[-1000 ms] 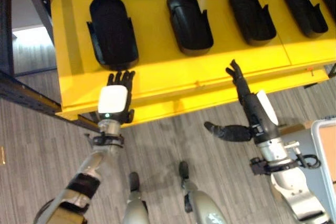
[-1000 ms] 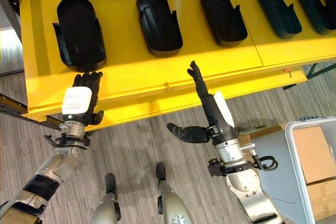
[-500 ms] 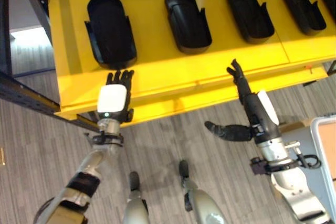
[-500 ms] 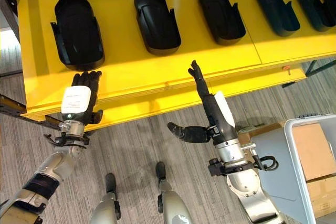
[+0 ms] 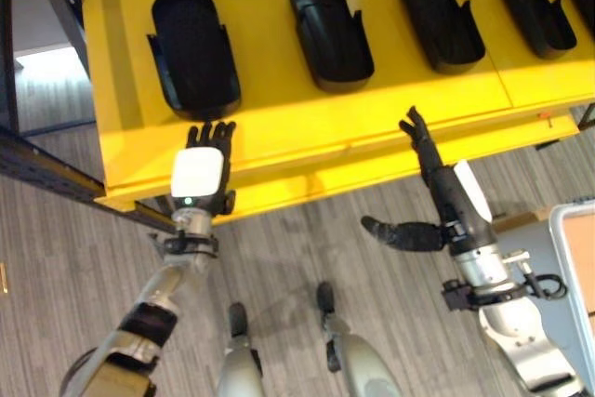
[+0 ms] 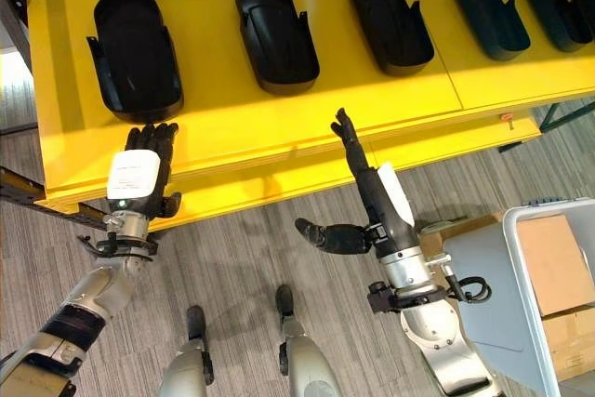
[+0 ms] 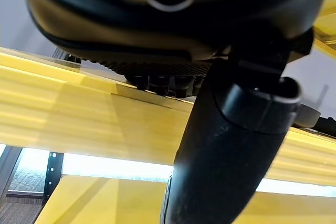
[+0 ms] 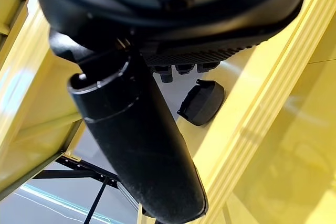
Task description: Move parts from the plastic box to the shelf.
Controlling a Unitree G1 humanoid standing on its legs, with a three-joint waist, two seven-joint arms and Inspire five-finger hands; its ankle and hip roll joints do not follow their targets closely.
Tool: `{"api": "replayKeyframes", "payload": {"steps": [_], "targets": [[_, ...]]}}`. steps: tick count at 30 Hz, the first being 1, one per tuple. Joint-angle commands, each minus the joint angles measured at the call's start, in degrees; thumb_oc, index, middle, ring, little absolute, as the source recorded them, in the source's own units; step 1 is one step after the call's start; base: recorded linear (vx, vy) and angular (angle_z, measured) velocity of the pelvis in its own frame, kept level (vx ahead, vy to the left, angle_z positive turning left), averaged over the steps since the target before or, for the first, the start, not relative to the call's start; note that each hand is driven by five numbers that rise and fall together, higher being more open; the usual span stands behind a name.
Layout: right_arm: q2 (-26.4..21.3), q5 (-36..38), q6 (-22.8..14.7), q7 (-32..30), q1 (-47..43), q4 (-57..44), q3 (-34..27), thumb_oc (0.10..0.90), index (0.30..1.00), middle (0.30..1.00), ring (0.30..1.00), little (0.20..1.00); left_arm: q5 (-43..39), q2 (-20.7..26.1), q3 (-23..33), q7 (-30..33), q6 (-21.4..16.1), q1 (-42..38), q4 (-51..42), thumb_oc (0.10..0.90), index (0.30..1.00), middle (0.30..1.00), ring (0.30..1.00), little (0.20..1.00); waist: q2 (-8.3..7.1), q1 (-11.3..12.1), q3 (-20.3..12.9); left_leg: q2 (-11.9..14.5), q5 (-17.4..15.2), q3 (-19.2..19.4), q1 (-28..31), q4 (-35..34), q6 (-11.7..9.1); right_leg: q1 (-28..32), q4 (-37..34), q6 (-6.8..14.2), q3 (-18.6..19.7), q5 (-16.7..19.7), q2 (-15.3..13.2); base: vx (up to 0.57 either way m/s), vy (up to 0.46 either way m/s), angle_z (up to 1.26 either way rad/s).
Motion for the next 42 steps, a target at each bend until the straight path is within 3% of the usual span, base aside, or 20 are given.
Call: {"api": "replayKeyframes", "payload": {"steps": [1,15,20,28,30,32,33,34,36,39,42], "targets": [[-2.2,1.9,-6.4,-2.6,-4.3,-5.0,-2.1,0.900,1.000,1.000,1.000,1.000,-2.0,0.3,1.2,3.8,-0.8,-5.5,1.7,0.900,1.000,1.000,1.000,1.000,0.25,-1.4,-2.8,-1.9,-3.0,0.6,-1.0,4.1,3.9,0.2,9.5,1.9,-0.2,-10.1,-1.5,0.00,0.000,0.00],[-2.2,1.8,-5.9,-2.5,-4.8,-4.5,-1.7,0.900,1.000,1.000,1.000,1.000,-3.1,-0.4,1.1,2.0,-3.2,-1.6,-1.8,0.900,1.000,1.000,1.000,1.000,0.18,-0.8,-3.0,-1.9,-3.2,0.5,-0.5,4.3,4.0,0.5,9.7,1.8,0.0,-10.3,-1.4,0.00,0.000,0.00],[-1.4,1.2,-5.3,-2.5,-5.3,-3.8,-2.4,0.900,1.000,1.000,1.000,1.000,-9.0,-1.7,3.7,-1.7,-7.4,7.8,-7.9,0.900,1.000,1.000,1.000,1.000,0.68,0.5,-3.6,-1.9,-2.9,0.0,1.4,3.1,4.0,1.9,9.4,1.6,-0.4,-10.6,-1.2,0.00,-0.023,-0.01],[-0.7,1.3,-4.9,-1.7,-4.9,-3.0,-2.8,0.900,1.000,1.000,1.000,1.000,-18.6,-1.9,5.9,-6.9,-12.1,16.4,-14.3,0.900,1.000,1.000,1.000,1.000,1.45,1.3,-4.6,-1.7,-1.6,-0.7,4.8,0.2,3.8,5.0,7.9,1.5,-1.6,-10.3,-1.2,0.01,-0.032,0.02],[-0.4,1.5,-4.5,-1.1,-4.9,-2.2,-2.7,0.900,1.000,1.000,1.000,1.000,-26.9,-2.9,6.6,-10.3,-15.1,20.0,-16.4,0.900,1.000,1.000,1.000,1.000,2.05,1.9,-5.5,-1.8,-0.6,-1.1,6.7,-1.7,3.6,6.7,6.8,1.6,-2.2,-10.0,-1.2,0.05,-0.054,0.15],[0.4,3.2,-4.3,0.1,-3.8,-1.2,-2.9,0.900,1.000,1.000,1.000,1.000,-43.2,-3.7,7.7,-16.5,-19.0,25.7,-20.0,0.900,1.000,1.000,1.000,1.000,3.07,2.4,-7.2,-1.8,1.0,-1.2,10.0,-5.1,3.3,9.4,5.0,1.8,-3.3,-9.5,-1.2,0.07,-0.052,0.19],[0.3,3.3,-4.3,0.2,-3.7,-1.2,-2.9,0.900,1.000,1.000,1.000,1.000,-43.5,-3.6,7.7,-16.7,-19.1,25.8,-20.0,0.900,1.000,1.000,1.000,1.000,3.07,2.3,-7.2,-1.8,1.0,-1.2,10.2,-5.4,3.3,9.6,4.8,1.8,-3.4,-9.5,-1.2,0.05,-0.024,0.16],[0.9,4.3,-4.2,0.5,-2.9,-0.6,-2.9,0.900,1.000,1.000,1.000,1.000,-51.4,-4.9,8.0,-19.0,-20.1,27.1,-20.3,0.900,1.000,1.000,1.000,1.000,3.40,2.6,-7.4,-1.7,1.4,-1.3,11.3,-6.3,3.3,10.4,4.5,1.9,-3.7,-9.5,-1.1,0.02,-0.023,0.17],[2.3,8.0,-4.3,1.4,-1.5,1.0,-2.2,0.900,1.000,1.000,1.000,1.000,-61.4,-5.7,7.6,-23.0,-20.5,29.5,-22.5,0.900,1.000,1.000,1.000,1.000,4.01,2.9,-8.4,-1.7,2.8,-1.5,12.4,-8.5,3.1,11.4,3.1,2.0,-4.3,-9.0,-1.0,0.03,-0.021,0.09],[3.0,10.9,-3.9,3.7,0.9,2.5,-1.6,0.900,1.000,1.000,1.000,1.000,-70.5,-6.0,6.8,-28.1,-19.8,33.3,-24.2,0.900,1.000,1.000,1.000,1.000,4.76,3.3,-10.0,-1.7,4.2,-1.7,14.3,-11.5,2.8,13.0,1.1,2.2,-5.1,-8.5,-0.8,0.03,-0.014,0.09],[4.3,19.0,-3.3,7.1,4.4,5.6,-0.3,0.900,1.000,1.000,1.000,1.000,-77.5,-5.6,5.9,-32.4,-18.9,37.2,-26.0,0.900,1.000,1.000,1.000,1.000,5.61,3.7,-12.0,-1.5,5.6,-2.2,15.3,-13.6,2.1,14.8,-1.2,2.5,-6.3,-7.8,-0.7,0.01,-0.020,0.12]]}}
